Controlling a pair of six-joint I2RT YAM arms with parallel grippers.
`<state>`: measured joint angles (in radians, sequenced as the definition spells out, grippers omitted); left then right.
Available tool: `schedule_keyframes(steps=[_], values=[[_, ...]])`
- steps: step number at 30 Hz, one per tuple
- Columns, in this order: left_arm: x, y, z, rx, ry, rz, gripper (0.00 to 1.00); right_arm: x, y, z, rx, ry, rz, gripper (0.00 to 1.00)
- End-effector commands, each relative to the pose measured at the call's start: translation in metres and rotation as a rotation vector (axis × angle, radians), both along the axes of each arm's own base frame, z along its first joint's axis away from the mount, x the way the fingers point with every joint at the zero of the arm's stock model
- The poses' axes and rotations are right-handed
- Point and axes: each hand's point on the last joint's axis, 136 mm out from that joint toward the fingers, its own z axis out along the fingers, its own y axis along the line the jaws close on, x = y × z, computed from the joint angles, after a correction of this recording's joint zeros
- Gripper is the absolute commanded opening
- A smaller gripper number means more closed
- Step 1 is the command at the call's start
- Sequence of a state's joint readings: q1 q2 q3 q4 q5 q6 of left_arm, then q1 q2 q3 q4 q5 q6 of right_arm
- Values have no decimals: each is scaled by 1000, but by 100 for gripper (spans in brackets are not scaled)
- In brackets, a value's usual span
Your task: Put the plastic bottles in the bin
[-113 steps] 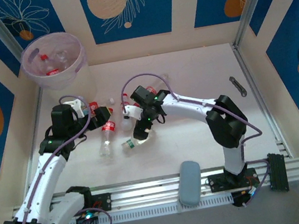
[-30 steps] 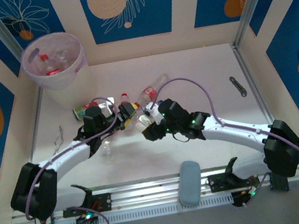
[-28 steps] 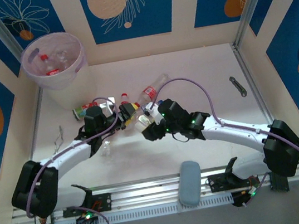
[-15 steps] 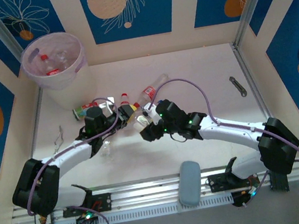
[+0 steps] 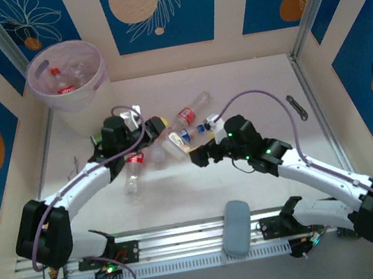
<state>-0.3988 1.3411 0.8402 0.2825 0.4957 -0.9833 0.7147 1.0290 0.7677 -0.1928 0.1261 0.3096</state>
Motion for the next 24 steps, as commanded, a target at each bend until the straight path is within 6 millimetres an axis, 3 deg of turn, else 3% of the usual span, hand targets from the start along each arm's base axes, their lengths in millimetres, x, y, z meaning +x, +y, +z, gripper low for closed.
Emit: schedule_keyframes(steps=[1,4,8,13,15,19,22,24], values=[[25,20,66,60,-182,2,0,-5,-19,-23,-27,89,-65,99],[53,50,125,68,-287,56,0,-6,-26,-32,-48,124,-102,99],[95,110,194,46,-390,203,0,-8,-31,-41,-68,156,-128,99],[135,198,252,-31,-476,453,0,-11,-35,-47,-89,181,-142,100],[146,234,263,-35,-500,560,0,-13,-36,-49,-94,186,-140,100],[164,301,260,34,-486,763,0,-16,-38,-49,-93,187,-138,100],[169,339,255,134,-474,876,0,-19,-40,-49,-89,182,-137,100],[171,354,252,198,-470,923,0,-20,-41,-50,-90,180,-137,100]])
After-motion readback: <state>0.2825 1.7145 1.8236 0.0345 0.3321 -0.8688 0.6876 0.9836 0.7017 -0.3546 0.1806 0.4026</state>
